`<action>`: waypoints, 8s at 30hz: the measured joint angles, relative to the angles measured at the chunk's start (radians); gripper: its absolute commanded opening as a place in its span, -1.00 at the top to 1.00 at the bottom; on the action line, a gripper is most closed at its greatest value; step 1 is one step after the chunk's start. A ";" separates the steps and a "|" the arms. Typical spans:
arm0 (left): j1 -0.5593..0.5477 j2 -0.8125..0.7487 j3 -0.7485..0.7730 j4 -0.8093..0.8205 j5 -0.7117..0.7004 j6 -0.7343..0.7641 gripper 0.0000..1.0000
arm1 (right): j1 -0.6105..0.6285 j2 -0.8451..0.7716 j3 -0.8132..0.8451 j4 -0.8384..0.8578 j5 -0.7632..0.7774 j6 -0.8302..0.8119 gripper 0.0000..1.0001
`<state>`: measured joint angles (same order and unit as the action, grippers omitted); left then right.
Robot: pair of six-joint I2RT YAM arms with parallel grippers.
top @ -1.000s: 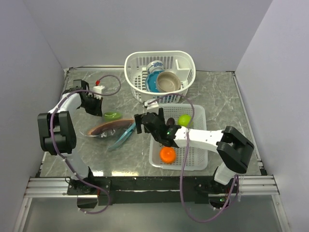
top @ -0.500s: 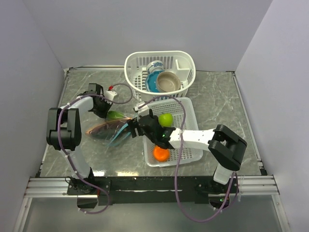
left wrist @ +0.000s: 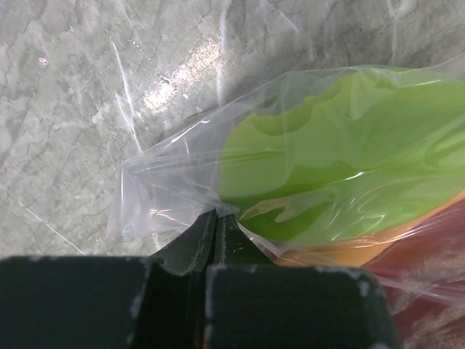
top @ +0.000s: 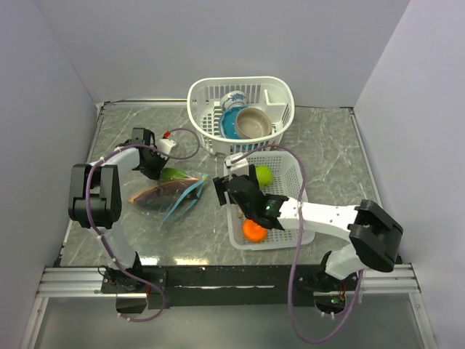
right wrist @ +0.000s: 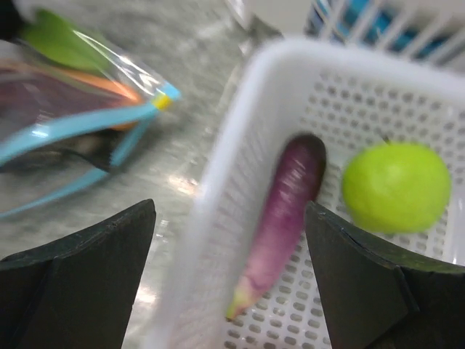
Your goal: Open the zip-top bag and remove the fake food
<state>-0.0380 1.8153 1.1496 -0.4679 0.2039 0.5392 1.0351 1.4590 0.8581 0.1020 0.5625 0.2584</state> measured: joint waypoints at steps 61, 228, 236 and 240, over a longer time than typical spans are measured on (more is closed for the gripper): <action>0.030 -0.029 0.001 -0.070 0.122 0.026 0.98 | 0.023 0.779 0.608 0.251 -0.705 -0.190 -0.49; 0.023 0.015 0.010 -0.066 0.122 0.011 0.98 | 0.103 0.639 0.414 0.438 -0.231 -0.543 -1.00; 0.028 0.015 0.010 -0.069 0.120 0.037 0.98 | 0.074 0.705 0.541 0.382 -0.275 -0.570 -0.15; 0.031 0.015 0.010 -0.074 0.119 0.045 0.98 | 0.055 0.705 0.595 0.298 -0.309 -0.561 0.55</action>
<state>-0.0071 1.8301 1.1599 -0.5415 0.3233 0.5846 1.0901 2.1635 1.4536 0.3996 0.2539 -0.3027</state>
